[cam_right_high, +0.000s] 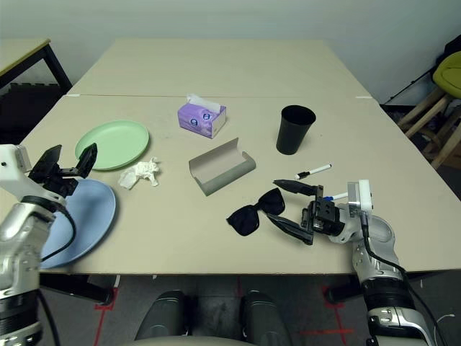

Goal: Organize and tidy the items on the table.

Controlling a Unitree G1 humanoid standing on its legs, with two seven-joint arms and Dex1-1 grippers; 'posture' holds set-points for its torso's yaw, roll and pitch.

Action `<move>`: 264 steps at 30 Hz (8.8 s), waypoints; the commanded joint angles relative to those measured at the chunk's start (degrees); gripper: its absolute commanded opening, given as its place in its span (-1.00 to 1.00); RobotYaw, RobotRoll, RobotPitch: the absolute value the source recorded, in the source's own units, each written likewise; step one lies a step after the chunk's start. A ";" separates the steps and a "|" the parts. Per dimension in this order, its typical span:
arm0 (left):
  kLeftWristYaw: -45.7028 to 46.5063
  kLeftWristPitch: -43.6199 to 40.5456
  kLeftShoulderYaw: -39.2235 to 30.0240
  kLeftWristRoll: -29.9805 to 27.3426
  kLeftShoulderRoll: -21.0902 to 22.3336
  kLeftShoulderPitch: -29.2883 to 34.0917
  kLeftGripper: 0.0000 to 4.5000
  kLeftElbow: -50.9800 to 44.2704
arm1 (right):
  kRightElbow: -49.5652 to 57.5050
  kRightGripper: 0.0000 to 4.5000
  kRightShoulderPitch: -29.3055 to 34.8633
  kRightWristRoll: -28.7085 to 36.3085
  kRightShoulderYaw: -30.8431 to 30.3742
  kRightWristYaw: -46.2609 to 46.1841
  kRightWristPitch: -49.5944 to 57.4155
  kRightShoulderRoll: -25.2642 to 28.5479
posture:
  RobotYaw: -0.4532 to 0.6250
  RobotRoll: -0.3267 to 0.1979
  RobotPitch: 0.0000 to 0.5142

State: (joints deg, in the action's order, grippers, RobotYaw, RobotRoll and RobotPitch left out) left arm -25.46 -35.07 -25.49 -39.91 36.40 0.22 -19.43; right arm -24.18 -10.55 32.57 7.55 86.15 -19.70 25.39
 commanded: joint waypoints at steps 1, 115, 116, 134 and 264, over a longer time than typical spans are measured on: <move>-5.79 -3.14 -3.65 -2.18 5.21 3.03 0.99 0.21 | -0.69 1.00 -0.45 -0.43 0.79 0.05 -0.46 0.56 | 0.16 0.25 -0.84; 22.64 -4.03 6.42 22.43 -15.12 -26.07 0.99 6.45 | -5.23 1.00 -2.73 -3.80 0.44 -2.82 -4.47 1.30 | 0.14 0.25 -0.81; 19.95 -5.19 7.25 20.70 -14.46 -25.41 0.99 4.58 | -5.31 1.00 -2.83 -3.83 0.42 -2.80 -4.44 1.34 | 0.14 0.25 -0.81; 1.52 -13.77 19.63 17.55 0.15 -11.07 0.99 -2.68 | -5.26 1.00 -2.67 -4.28 0.40 -3.28 -4.46 1.56 | 0.13 0.25 -0.78; -38.05 20.55 10.09 3.51 2.35 9.72 0.99 -6.80 | -9.23 1.00 -7.17 -5.96 1.16 -3.92 -5.47 4.83 | 0.11 0.25 -0.80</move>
State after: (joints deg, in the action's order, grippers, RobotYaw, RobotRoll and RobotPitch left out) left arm -61.99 -15.62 -16.55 -37.00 37.84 9.17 -24.87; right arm -33.05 -17.44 26.38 7.69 82.08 -24.81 29.67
